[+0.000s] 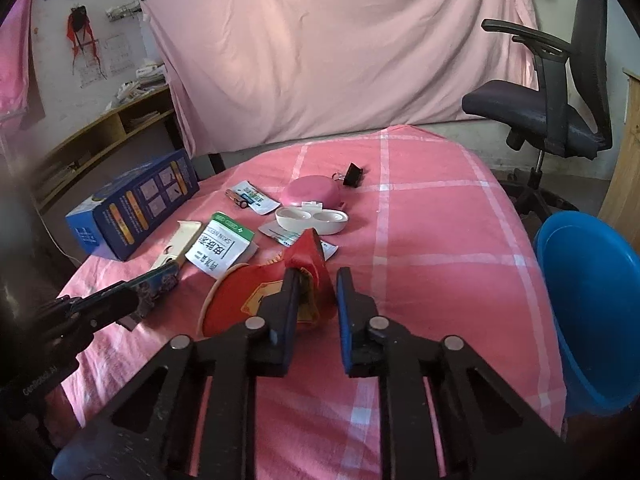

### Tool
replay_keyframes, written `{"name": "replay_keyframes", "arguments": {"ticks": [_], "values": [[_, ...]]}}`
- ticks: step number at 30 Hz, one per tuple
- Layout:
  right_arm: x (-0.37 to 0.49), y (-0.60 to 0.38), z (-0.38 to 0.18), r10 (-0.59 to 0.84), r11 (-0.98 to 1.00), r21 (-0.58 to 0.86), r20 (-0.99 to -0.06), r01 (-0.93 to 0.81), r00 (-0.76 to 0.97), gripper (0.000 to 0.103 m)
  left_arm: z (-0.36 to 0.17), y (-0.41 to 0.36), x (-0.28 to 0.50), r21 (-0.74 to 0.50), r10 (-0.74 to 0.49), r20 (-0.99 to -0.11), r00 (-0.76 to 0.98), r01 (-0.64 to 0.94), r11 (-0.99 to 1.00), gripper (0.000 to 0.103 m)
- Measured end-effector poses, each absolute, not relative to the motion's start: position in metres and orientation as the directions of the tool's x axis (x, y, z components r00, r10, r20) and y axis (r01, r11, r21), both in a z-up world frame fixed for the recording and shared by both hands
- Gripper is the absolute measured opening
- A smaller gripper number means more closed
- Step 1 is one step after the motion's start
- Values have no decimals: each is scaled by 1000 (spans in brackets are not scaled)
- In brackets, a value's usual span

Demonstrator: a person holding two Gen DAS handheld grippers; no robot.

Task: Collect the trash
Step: 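Grasp the green packet with the left gripper while the right grasps the red bag, then carry both items over the blue basin and open both grippers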

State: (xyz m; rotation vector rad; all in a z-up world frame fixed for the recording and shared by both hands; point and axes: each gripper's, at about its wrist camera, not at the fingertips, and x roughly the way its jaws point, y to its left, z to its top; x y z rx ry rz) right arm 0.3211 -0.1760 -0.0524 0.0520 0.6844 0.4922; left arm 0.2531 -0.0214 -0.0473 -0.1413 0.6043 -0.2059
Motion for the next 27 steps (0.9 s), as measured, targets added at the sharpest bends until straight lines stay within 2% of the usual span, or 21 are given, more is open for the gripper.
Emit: {"name": "replay_keyframes", "arguments": {"ticks": [4, 12, 20, 23, 27], "values": [[312, -185, -52, 465, 881, 226, -578, -417, 670, 38, -49, -32, 243, -172, -223, -552, 803, 152, 973, 0], [281, -206, -48, 449, 892, 206, -515, -403, 731, 37, -34, -48, 227, -180, -226, -509, 831, 154, 971, 0], [252, -240, -18, 402, 914, 189, -298, -360, 865, 37, 2, -73, 229, -159, -243, -404, 882, 193, 968, 0], [238, -256, -5, 357, 928, 183, -197, -323, 913, 37, 17, -84, 233, -160, -261, -353, 898, 217, 963, 0], [226, -275, 10, 283, 948, 179, -106, -262, 953, 37, 38, -106, 239, -132, -294, -286, 912, 266, 955, 0]]}}
